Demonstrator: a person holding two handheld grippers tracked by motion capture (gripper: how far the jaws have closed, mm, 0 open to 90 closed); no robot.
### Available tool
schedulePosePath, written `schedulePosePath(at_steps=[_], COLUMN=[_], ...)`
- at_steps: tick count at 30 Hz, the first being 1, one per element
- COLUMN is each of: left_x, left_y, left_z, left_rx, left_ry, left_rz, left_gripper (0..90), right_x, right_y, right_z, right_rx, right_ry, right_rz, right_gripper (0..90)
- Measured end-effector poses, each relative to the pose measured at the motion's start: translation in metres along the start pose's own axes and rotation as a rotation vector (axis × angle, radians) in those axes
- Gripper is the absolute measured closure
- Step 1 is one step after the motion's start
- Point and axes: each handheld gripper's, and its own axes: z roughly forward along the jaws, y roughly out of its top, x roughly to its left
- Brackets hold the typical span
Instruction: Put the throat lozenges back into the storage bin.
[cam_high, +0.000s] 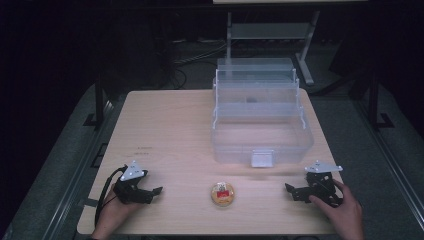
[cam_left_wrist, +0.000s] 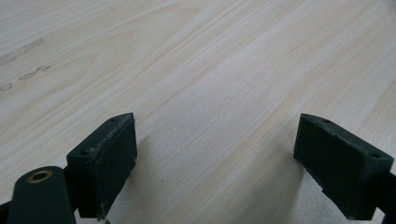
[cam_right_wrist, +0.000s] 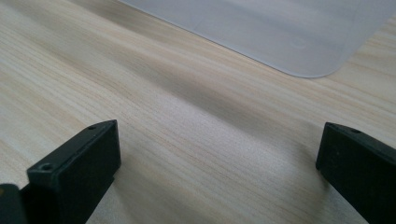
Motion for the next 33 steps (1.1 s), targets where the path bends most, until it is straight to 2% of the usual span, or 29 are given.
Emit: schedulePosePath(at_steps=[12, 16, 23, 28, 33], left_x=[-0.001, -0.002, -0.006, -0.010, -0.013], left_y=[0.000, 0.005, 0.018, 0.027, 0.034], left_z=[-0.001, -0.002, -0.008, -0.010, -0.010], left_rx=[0.003, 0.034, 0.025, 0.046, 0.061], left_ry=[0.000, 0.001, -0.029, -0.047, -0.063], left_rz=[0.004, 0.011, 0.001, 0.018, 0.017], left_gripper=[13.3, 14.0, 17.1, 19.5, 20.3], right_x=[0.000, 0.000, 0.000, 0.000, 0.000], right_y=[0.000, 0.000, 0.000, 0.000, 0.000], right_z=[0.000, 0.000, 0.000, 0.000, 0.000], right_rx=[0.000, 0.000, 0.000, 0.000, 0.000], right_ry=[0.000, 0.000, 0.000, 0.000, 0.000], right_rz=[0.000, -0.001, 0.000, 0.000, 0.000], right_gripper=[0.0, 0.0, 0.0, 0.0, 0.0])
